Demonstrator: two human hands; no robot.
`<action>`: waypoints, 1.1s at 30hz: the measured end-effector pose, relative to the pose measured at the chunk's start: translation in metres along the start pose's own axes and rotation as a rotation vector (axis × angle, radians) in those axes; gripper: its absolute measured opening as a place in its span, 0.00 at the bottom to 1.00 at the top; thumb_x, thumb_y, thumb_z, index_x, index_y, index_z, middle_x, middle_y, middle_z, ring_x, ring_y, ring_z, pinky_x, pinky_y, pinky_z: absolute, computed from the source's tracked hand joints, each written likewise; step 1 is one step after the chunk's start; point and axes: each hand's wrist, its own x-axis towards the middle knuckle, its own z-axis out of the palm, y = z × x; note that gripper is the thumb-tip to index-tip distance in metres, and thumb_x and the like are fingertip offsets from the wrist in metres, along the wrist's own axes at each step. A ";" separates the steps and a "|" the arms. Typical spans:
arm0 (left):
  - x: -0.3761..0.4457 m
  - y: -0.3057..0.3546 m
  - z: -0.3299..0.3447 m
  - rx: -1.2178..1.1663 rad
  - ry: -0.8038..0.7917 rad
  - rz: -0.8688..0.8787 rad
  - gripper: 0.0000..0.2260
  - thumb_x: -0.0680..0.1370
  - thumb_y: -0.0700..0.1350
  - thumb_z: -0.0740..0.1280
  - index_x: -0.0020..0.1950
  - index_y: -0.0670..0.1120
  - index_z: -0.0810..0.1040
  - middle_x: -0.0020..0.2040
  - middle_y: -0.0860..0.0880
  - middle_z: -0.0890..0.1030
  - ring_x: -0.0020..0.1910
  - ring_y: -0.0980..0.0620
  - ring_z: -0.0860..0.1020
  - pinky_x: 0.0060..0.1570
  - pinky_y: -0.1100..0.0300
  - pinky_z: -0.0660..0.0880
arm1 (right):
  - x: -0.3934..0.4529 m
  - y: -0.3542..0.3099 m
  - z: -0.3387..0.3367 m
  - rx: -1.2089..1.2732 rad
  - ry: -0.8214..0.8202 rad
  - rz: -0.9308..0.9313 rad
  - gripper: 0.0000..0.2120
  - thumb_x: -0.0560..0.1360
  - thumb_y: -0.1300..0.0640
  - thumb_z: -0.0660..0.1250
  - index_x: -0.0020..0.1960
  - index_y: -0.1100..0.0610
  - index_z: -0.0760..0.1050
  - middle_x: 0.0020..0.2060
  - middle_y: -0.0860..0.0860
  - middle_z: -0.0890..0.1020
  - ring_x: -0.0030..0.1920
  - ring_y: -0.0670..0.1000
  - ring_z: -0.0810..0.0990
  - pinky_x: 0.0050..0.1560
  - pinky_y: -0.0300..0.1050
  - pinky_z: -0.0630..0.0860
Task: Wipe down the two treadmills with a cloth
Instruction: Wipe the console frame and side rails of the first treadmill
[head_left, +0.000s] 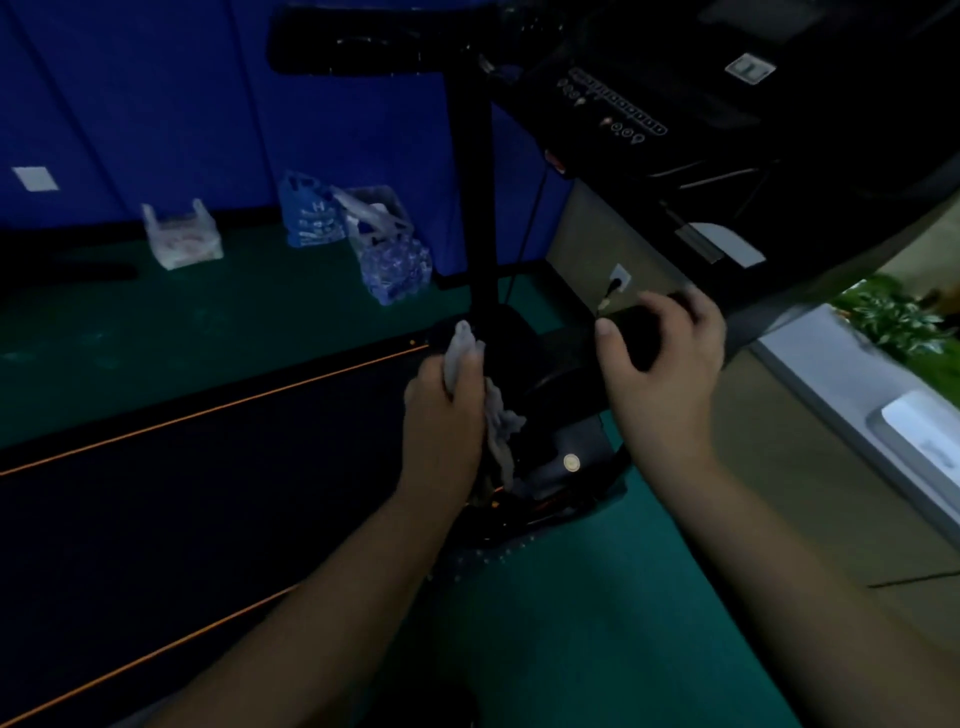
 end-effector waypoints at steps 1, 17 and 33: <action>-0.013 -0.004 -0.001 0.023 0.023 0.091 0.13 0.80 0.59 0.59 0.50 0.51 0.74 0.47 0.46 0.78 0.47 0.48 0.77 0.45 0.54 0.73 | -0.002 -0.001 -0.002 0.040 0.003 0.087 0.27 0.74 0.44 0.67 0.69 0.54 0.69 0.74 0.52 0.59 0.74 0.52 0.57 0.71 0.44 0.57; 0.083 0.045 0.018 -0.046 -0.764 -0.072 0.08 0.81 0.48 0.62 0.47 0.45 0.75 0.39 0.51 0.78 0.36 0.58 0.76 0.34 0.68 0.72 | 0.012 -0.023 0.034 0.288 0.211 0.627 0.42 0.65 0.38 0.67 0.72 0.56 0.60 0.69 0.57 0.70 0.68 0.57 0.71 0.67 0.57 0.71; 0.097 0.014 0.033 -0.243 -1.115 -0.215 0.14 0.81 0.47 0.61 0.66 0.54 0.76 0.61 0.58 0.80 0.63 0.61 0.75 0.67 0.57 0.70 | 0.019 -0.063 0.046 0.142 0.369 0.838 0.13 0.81 0.53 0.58 0.64 0.46 0.71 0.49 0.45 0.82 0.44 0.39 0.80 0.42 0.27 0.74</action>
